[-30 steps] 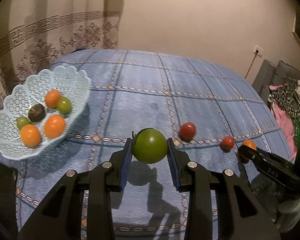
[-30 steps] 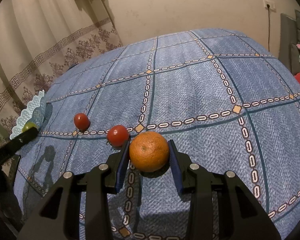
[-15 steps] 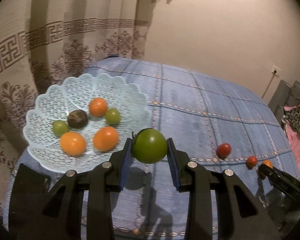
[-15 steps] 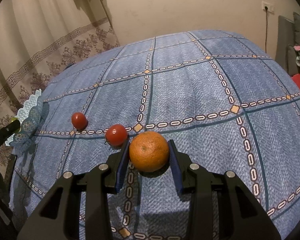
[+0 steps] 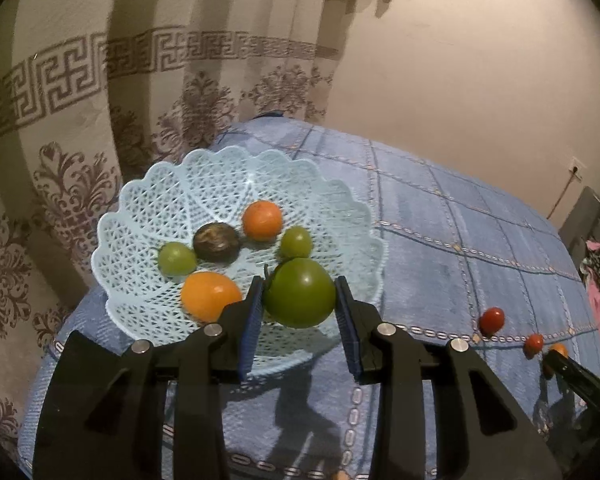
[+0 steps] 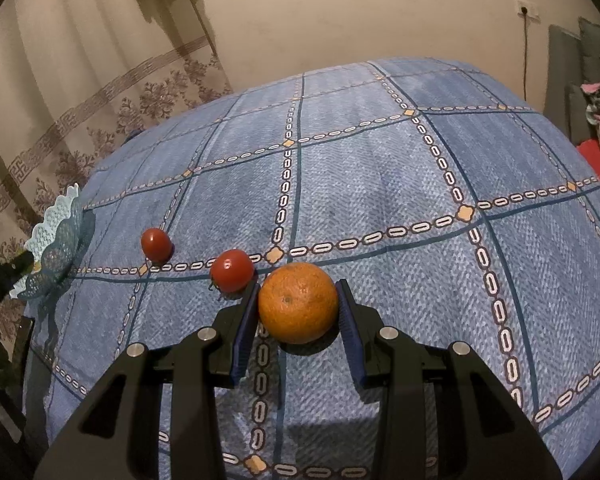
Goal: Organize fruits
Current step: 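Carry the green tomato into the basket and open the left gripper, then carry the orange into the basket and open the right gripper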
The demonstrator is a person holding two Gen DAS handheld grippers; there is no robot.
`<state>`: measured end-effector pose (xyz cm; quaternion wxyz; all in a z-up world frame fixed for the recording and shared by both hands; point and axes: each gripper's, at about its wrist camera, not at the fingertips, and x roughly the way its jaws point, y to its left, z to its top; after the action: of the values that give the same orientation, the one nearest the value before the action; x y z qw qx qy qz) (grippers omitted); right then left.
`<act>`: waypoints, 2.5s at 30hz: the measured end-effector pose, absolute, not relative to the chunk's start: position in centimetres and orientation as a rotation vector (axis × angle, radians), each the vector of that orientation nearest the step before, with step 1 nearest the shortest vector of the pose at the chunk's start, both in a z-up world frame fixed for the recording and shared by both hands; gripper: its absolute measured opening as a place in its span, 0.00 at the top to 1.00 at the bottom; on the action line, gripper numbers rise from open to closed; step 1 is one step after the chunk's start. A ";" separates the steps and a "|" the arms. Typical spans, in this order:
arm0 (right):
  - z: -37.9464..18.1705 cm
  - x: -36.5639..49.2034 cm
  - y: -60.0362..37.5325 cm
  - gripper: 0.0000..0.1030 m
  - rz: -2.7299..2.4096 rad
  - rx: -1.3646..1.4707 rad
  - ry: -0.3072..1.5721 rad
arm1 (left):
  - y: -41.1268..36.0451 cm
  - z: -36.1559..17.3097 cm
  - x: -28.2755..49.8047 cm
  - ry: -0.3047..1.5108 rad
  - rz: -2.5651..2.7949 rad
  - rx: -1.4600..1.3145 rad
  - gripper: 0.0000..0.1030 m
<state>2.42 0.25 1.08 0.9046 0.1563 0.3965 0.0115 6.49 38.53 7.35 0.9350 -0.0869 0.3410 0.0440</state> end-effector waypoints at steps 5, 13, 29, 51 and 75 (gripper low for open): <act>2.1 2.3 0.4 0.63 0.016 0.328 0.797 | 38.9 7.3 5.9 0.666 0.119 -0.169 0.41; 4.9 3.5 4.0 0.63 0.088 0.263 0.758 | 39.8 6.9 5.6 0.658 0.136 -0.182 0.41; 10.7 9.1 19.1 0.63 0.435 0.147 0.712 | 39.9 7.5 5.0 0.631 0.187 -0.161 0.29; 10.5 13.5 26.7 0.62 0.568 0.168 0.774 | 41.2 7.0 5.6 0.640 0.226 -0.179 0.24; 8.1 11.9 19.5 0.56 0.423 0.253 0.798 | 39.8 7.7 4.9 0.611 0.192 -0.144 0.07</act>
<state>11.87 19.51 8.11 0.8921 0.1221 0.3845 0.2036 4.90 39.84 7.66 0.9467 -0.0705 0.2999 0.0945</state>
